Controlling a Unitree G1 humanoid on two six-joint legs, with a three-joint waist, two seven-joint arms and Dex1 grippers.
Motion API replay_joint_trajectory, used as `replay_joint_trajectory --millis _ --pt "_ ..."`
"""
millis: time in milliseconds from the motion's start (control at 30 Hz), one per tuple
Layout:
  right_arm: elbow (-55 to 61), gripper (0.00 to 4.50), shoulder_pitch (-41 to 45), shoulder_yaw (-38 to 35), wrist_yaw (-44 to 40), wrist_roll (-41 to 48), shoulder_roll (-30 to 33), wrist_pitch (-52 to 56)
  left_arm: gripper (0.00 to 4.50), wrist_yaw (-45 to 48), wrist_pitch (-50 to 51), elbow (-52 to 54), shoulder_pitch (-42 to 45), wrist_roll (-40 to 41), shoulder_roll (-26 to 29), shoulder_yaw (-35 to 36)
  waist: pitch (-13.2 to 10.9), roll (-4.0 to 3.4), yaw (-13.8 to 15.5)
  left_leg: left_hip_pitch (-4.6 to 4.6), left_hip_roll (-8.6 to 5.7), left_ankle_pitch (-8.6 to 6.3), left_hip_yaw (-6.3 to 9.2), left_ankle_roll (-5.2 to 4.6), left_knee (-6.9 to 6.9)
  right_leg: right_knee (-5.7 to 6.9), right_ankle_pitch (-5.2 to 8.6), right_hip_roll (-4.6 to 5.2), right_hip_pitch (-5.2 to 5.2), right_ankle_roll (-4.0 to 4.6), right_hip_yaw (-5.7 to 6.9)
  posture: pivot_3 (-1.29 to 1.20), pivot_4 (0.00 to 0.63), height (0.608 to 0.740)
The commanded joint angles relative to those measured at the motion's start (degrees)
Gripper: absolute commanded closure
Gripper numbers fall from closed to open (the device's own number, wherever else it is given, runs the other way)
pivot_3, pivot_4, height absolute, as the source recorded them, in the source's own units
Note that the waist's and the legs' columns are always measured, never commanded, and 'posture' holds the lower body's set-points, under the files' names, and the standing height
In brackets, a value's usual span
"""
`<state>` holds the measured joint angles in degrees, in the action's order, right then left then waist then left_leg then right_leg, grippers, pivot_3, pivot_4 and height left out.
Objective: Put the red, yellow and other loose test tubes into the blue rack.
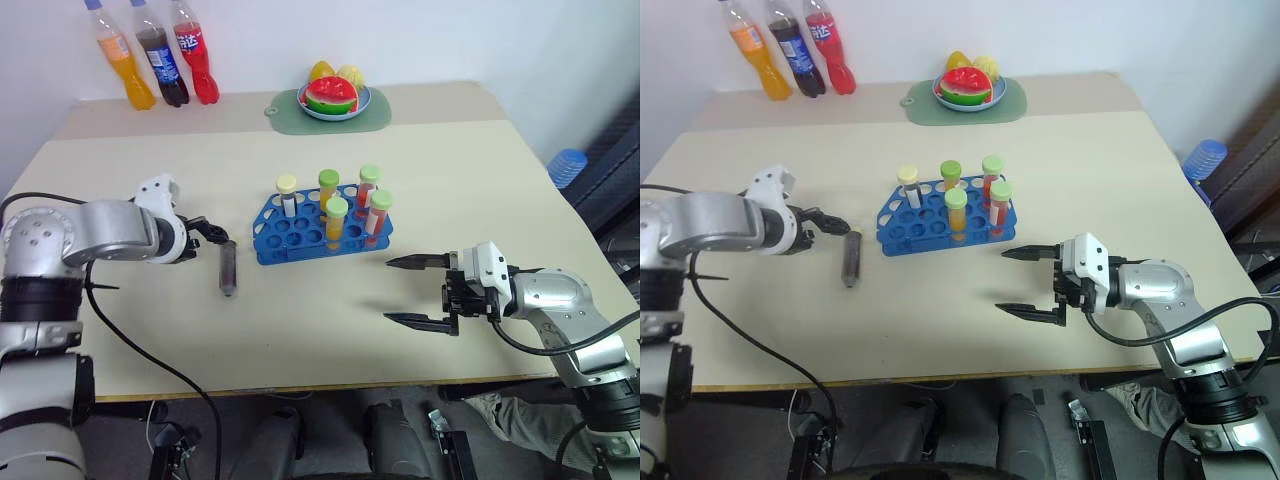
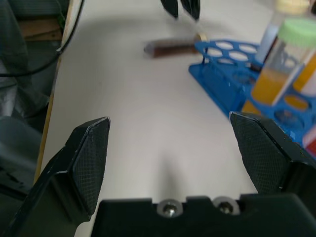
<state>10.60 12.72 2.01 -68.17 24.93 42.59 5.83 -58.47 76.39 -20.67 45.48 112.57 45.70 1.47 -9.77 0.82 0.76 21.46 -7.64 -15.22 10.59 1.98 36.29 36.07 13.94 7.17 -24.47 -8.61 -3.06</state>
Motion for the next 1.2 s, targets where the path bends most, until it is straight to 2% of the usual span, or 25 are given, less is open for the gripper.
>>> replay_joint_trajectory --millis 33,133,200,233,400,533,700,767,833,900,967,1033,1133,1200 --pt "3.7 0.23 0.1 0.6 1.3 -0.5 -1.1 -0.1 0.31 -0.9 3.7 -7.5 4.3 0.4 -1.4 -3.1 0.0 0.01 0.0 0.01 -0.01 0.0 0.0 0.0 0.01 0.0 0.0 0.0 0.0 0.0 0.0 0.0 0.15 0.74" --pt "4.8 0.23 -0.9 1.2 1.9 -1.9 -1.2 -0.9 0.31 -1.6 5.6 -13.4 7.2 0.4 -3.3 -5.8 0.0 0.03 0.0 0.02 -0.01 0.0 0.01 0.01 0.02 0.0 0.0 0.0 -0.01 0.0 0.0 0.0 0.15 0.74" --pt "5.8 0.16 -1.3 1.0 2.7 -1.5 -1.5 -0.3 0.87 -1.4 6.6 -16.3 8.9 -2.3 -4.3 -6.8 0.0 0.06 0.0 0.02 -0.02 0.0 0.02 0.01 0.03 0.01 0.0 0.0 -0.02 0.0 0.0 0.0 0.15 0.74" --pt "6.3 0.16 -1.5 1.0 3.1 -1.3 -1.6 0.1 1.18 -0.9 7.4 -17.4 9.5 -3.3 -4.7 -7.0 0.0 0.06 0.0 0.03 -0.02 0.0 0.02 0.01 0.03 0.02 0.0 0.0 -0.04 0.0 0.0 0.0 0.15 0.74" --pt "6.5 0.16 -1.9 0.7 4.1 -1.7 -1.3 0.0 3.69 1.8 9.7 -21.6 11.7 -10.2 -7.4 -5.6 0.0 0.07 0.0 0.02 -0.02 0.01 0.0 0.03 0.02 0.03 0.0 0.0 -0.04 0.0 0.0 0.0 0.15 0.74" --pt "5.3 0.16 -1.9 0.4 4.4 -2.3 -1.2 -0.7 3.78 5.1 11.0 -20.1 10.2 -13.2 -7.0 -2.2 0.0 0.06 0.0 0.0 -0.02 0.01 -0.01 0.03 0.03 0.05 0.0 0.0 -0.03 -0.01 0.0 0.0 0.15 0.74" --pt "3.9 0.16 -1.5 0.4 5.4 -2.2 -2.2 -0.7 3.78 21.4 13.8 -1.1 1.1 -11.9 0.7 5.3 0.0 0.09 -1.0 0.05 0.0 0.01 -0.05 0.04 -0.03 0.06 0.0 -0.01 -0.16 0.0 -0.03 0.0 0.15 0.74" --pt "3.2 0.16 -1.5 0.6 6.2 -2.1 -3.3 -0.8 3.78 35.1 7.1 14.1 -5.7 -20.6 4.3 9.2 0.0 0.1 -1.6 0.08 0.03 0.0 -0.04 0.06 -0.05 0.08 0.0 -0.01 -0.2 0.0 -0.03 0.0 0.15 0.74" --pt "2.9 0.16 -1.5 1.0 7.3 -2.1 -4.6 -0.4 3.78 56.4 -5.5 27.6 -12.9 -29.8 5.3 14.2 0.0 0.07 -1.5 0.09 0.11 -0.03 -0.2 0.09 -0.09 0.05 -0.01 -0.02 -0.25 0.03 -0.03 0.0 0.15 0.74" --pt "2.1 0.16 -1.5 1.2 7.7 -2.4 -5.6 -0.6 3.78 67.3 -11.3 32.9 -16.1 -34.8 5.8 14.6 0.0 0.08 -1.1 0.08 0.25 -0.03 -0.55 0.1 -0.1 -0.04 -0.1 -0.06 -0.24 0.18 -0.03 0.0 0.15 0.74" --pt "1.1 0.16 -1.3 1.4 7.9 -3.1 -6.3 -1.2 3.78 76.4 -17.3 36.1 -18.1 -41.9 6.6 11.5 0.0 0.07 -0.6 0.03 0.27 -0.04 -0.6 0.08 -0.05 -0.09 -0.13 -0.08 -0.12 0.21 -0.01 0.0 0.15 0.74" --pt "0.7 0.16 -1.0 1.4 8.7 -3.6 -7.1 -1.4 3.78 82.8 -25.2 37.5 -18.5 -47.9 3.5 10.0 0.0 0.06 -0.2 -0.05 0.29 -0.08 -0.69 0.02 -0.05 -0.16 -0.16 -0.08 -0.02 0.25 -0.02 0.0 0.15 0.74" --pt "0.8 0.16 -1.1 1.5 10.8 -4.8 -8.4 -1.8 3.78 86.9 -31.5 35.4 -16.4 -49.2 -4.8 10.4 0.0 0.12 0.1 -0.03 0.3 -0.19 -0.64 -0.17 -0.01 -0.22 -0.18 -0.08 0.02 0.25 0.0 0.0 0.15 0.74" --pt "1.0 0.16 -1.8 1.0 12.5 -5.6 -9.4 -2.2 3.78 89.8 -37.8 32.9 -15.7 -56.9 -8.0 7.2 0.0 0.12 0.0 0.03 0.31 -0.1 -0.64 -0.02 0.05 -0.24 -0.2 -0.1 0.01 0.25 0.02 0.0 0.15 0.74"
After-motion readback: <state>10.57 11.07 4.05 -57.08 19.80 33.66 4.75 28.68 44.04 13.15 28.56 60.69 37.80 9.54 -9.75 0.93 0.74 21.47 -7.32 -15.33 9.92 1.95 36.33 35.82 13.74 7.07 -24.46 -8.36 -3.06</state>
